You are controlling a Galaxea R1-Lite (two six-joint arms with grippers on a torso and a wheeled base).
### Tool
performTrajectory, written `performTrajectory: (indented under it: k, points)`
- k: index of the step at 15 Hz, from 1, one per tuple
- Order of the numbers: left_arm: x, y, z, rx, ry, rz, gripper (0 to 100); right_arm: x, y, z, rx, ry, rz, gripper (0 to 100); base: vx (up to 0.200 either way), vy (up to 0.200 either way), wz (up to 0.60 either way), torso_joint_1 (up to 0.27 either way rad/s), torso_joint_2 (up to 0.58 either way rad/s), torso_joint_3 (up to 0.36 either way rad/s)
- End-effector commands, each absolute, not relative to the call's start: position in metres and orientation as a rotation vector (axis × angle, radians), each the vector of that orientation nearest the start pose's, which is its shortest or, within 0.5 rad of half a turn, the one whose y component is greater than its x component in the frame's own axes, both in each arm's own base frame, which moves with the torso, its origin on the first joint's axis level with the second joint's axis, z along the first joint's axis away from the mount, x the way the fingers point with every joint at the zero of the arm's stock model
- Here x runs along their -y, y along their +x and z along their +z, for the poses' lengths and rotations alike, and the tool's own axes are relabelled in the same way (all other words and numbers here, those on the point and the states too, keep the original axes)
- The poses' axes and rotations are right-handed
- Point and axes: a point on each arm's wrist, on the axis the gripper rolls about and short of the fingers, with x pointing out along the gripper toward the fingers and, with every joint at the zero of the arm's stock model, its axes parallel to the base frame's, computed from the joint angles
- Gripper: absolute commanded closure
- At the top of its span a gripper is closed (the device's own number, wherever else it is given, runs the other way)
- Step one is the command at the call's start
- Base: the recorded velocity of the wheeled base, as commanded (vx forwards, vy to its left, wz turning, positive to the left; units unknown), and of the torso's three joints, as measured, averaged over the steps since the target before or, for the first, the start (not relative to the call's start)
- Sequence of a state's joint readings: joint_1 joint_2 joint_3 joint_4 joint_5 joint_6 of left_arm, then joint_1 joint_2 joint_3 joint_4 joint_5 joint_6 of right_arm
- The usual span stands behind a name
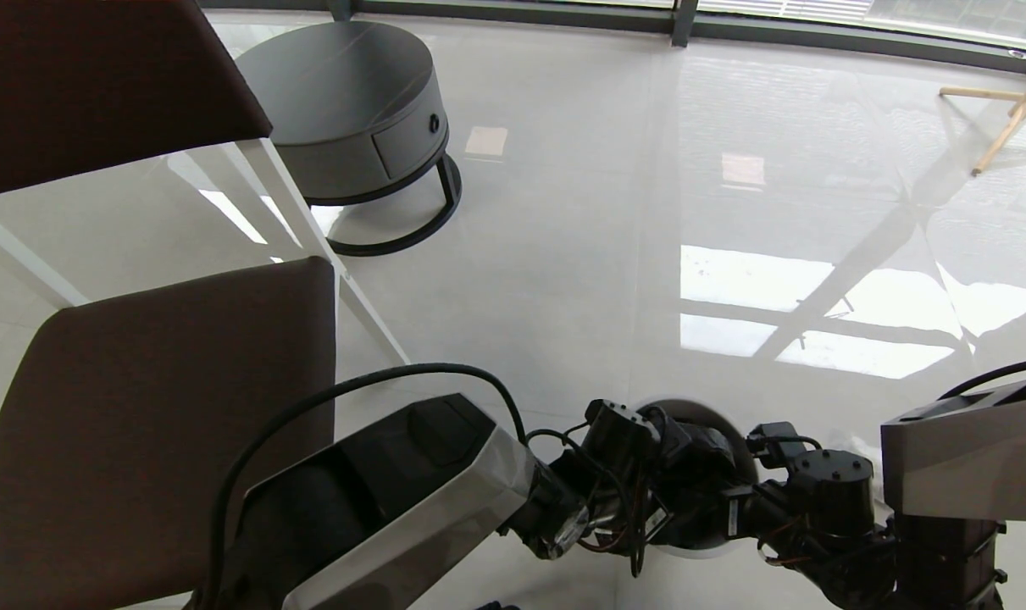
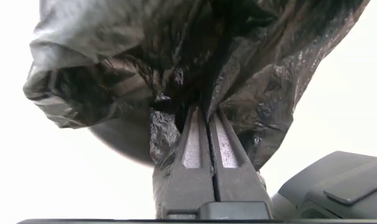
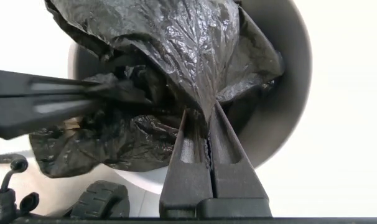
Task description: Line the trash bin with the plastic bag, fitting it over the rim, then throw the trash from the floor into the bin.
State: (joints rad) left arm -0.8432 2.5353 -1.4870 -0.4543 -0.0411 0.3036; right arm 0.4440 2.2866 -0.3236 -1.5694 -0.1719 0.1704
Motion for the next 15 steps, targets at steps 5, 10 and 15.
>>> performTrajectory:
  k: [5, 10, 15]
  points:
    - [0.353, 0.325, 0.027, -0.394, 0.486, -0.917, 100, -0.115, 0.269, 0.004, -0.377, 0.059, 0.210, 100, 0.000, 0.000, 0.00, 0.000, 0.00, 0.000]
    - [0.342, 0.336, 0.028, -0.401, 0.485, -0.879, 100, -0.094, 0.274, 0.006, -0.377, 0.073, 0.165, 100, 0.000, 0.000, 0.00, 0.000, 0.00, 0.000]
    - [0.326, 0.344, 0.042, -0.390, 0.481, -0.825, 100, -0.081, 0.278, 0.009, -0.371, 0.086, 0.158, 100, 0.000, 0.000, 0.00, 0.000, 0.00, 0.000]
